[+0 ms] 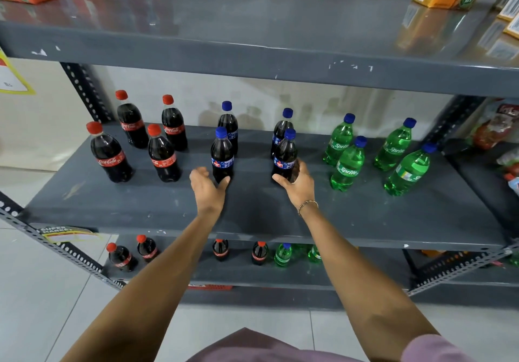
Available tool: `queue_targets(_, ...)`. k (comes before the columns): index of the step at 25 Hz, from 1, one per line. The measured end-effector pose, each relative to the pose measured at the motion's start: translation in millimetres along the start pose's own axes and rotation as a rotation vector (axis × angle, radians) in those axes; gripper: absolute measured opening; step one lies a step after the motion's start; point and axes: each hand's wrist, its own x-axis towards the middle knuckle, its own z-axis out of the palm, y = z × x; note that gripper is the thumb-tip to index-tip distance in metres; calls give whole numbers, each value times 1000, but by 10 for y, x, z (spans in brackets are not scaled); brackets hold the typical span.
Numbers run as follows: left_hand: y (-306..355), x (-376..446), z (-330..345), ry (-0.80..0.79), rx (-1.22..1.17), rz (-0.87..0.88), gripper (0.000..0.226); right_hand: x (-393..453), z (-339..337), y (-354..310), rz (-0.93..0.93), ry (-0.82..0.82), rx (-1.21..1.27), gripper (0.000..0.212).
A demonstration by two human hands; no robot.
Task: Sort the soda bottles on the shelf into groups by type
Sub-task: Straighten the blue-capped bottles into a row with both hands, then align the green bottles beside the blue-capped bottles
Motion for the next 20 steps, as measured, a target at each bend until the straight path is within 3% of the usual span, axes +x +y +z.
queue_targets(2, 10, -210, 105, 44, -37, 28, 29, -60, -8, 121, 10, 73, 23, 60)
queue_targets(5, 177, -435, 336, -115, -11, 101, 21, -221, -98, 295, -7, 343, 26, 24)
queue_targets(7, 307, -444, 543, -234, 12, 134, 43, -281, -303, 361, -45, 574, 46, 25)
queue_targets(9, 438, -368, 716, -357, 89, 107, 78, -252, -547, 423, -40, 673, 33, 41)
queue_targets(11, 557, -289, 854, -420, 141, 64, 97, -162, -764, 493, 25, 564, 25, 65)
queue_targets(14, 663, -234, 998, -417, 75, 43, 90, -30, -1013, 564, 85, 273, -12, 85)
queue_targets(16, 678, -258, 1070, -384, 80, 38, 71, 30, -1120, 578, 69, 163, -39, 77)
queue_targets(20, 657, -295, 1126, -340, 111, 35, 52, 55, -1166, 537, 87, 174, -35, 60)
